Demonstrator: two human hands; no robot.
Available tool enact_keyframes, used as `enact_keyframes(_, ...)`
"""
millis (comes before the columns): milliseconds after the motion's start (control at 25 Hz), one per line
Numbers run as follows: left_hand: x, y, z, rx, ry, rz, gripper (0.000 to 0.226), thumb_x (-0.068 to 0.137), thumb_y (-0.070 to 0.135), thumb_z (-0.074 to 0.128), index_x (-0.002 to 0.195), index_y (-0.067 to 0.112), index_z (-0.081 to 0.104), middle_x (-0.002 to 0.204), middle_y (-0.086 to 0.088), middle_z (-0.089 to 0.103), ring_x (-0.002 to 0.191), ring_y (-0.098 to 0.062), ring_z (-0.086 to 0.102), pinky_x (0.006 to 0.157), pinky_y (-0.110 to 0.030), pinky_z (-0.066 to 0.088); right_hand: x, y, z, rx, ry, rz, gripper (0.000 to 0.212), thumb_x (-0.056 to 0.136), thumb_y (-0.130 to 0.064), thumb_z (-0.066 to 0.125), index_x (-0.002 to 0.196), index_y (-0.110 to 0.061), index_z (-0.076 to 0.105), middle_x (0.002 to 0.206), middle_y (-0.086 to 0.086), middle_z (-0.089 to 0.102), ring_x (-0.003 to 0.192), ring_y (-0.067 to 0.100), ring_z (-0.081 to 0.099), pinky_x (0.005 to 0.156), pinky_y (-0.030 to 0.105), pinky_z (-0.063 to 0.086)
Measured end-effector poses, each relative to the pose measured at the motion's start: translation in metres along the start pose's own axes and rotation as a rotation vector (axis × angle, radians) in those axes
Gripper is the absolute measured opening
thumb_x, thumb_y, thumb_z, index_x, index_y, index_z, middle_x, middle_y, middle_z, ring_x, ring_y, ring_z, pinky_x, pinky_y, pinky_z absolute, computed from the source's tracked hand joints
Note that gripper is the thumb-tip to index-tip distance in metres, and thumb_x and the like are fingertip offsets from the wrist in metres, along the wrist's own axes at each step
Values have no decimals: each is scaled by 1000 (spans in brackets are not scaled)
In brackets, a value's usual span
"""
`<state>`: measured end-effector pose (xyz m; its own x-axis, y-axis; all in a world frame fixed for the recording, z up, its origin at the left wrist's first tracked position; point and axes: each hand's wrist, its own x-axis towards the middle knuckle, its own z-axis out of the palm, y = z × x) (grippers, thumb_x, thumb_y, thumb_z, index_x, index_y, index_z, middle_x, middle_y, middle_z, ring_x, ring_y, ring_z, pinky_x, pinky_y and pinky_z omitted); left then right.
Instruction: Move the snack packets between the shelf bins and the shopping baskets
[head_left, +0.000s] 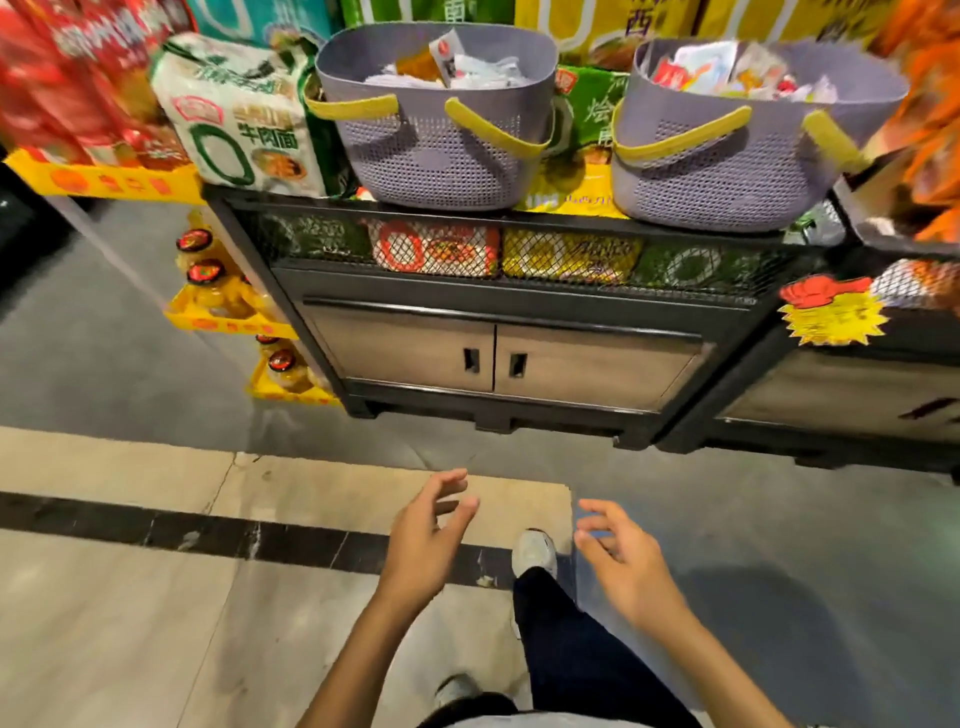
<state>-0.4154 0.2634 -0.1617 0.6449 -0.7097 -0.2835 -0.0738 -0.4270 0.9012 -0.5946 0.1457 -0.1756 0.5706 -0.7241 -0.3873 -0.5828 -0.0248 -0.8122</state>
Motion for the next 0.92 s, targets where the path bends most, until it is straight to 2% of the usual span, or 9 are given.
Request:
enact_keyframes(160, 79, 33, 9, -33, 17, 102, 24, 92, 22, 57, 111, 36, 52, 115, 8, 61, 107, -6, 57, 90, -19, 45, 80, -37, -27, 47, 82, -58, 26, 93, -15, 56, 107, -36, 50, 101, -9, 62, 94, 17, 60, 85, 26, 46)
enact_keyframes(320, 166, 106, -10, -31, 160, 267, 23, 92, 18, 58, 110, 32, 56, 109, 11, 65, 102, 1, 59, 82, -6, 43, 159, -119, -75, 56, 64, -225, 31, 92, -13, 56, 104, -40, 49, 102, -12, 62, 82, 1, 60, 75, 11, 43)
enact_keyframes(480, 233, 176, -46, 4, 274, 440, 21, 93, 21, 57, 112, 29, 57, 107, 15, 65, 98, 4, 61, 88, -18, 48, 222, -208, -106, 113, 100, -422, 30, 90, -10, 58, 105, -35, 52, 101, -9, 63, 72, -6, 57, 71, 10, 45)
enact_keyframes(560, 267, 205, -67, 37, 347, 524, 18, 93, 29, 57, 111, 29, 58, 104, 19, 64, 97, 6, 60, 86, -18, 48, 252, -252, -112, 141, 98, -516, 32, 90, -11, 58, 103, -39, 51, 100, -13, 61, 74, -6, 56, 71, 10, 45)
enact_keyframes(680, 321, 234, -101, 134, 451, 680, 29, 91, 41, 49, 112, 25, 61, 105, 17, 64, 98, 1, 60, 83, -20, 47, 297, -309, -112, 156, 123, -659, 30, 88, -17, 60, 99, -43, 52, 100, -13, 62, 72, -8, 54, 66, 8, 42)
enact_keyframes(800, 366, 244, -128, 305, 467, 741, 31, 93, 37, 48, 111, 18, 63, 104, 13, 63, 96, -5, 59, 79, -20, 44, 338, -351, -109, 59, 135, -700, 19, 90, -20, 60, 102, -34, 55, 98, -12, 63, 72, -9, 55, 64, 8, 41)
enact_keyframes(920, 401, 243, -150, 483, 455, 761, 35, 93, 40, 48, 110, 15, 64, 104, 4, 67, 90, -12, 60, 73, -16, 38, 379, -385, -99, -172, 98, -704, 16, 91, -21, 59, 106, -24, 60, 93, -11, 64, 77, -7, 58, 67, 7, 41)
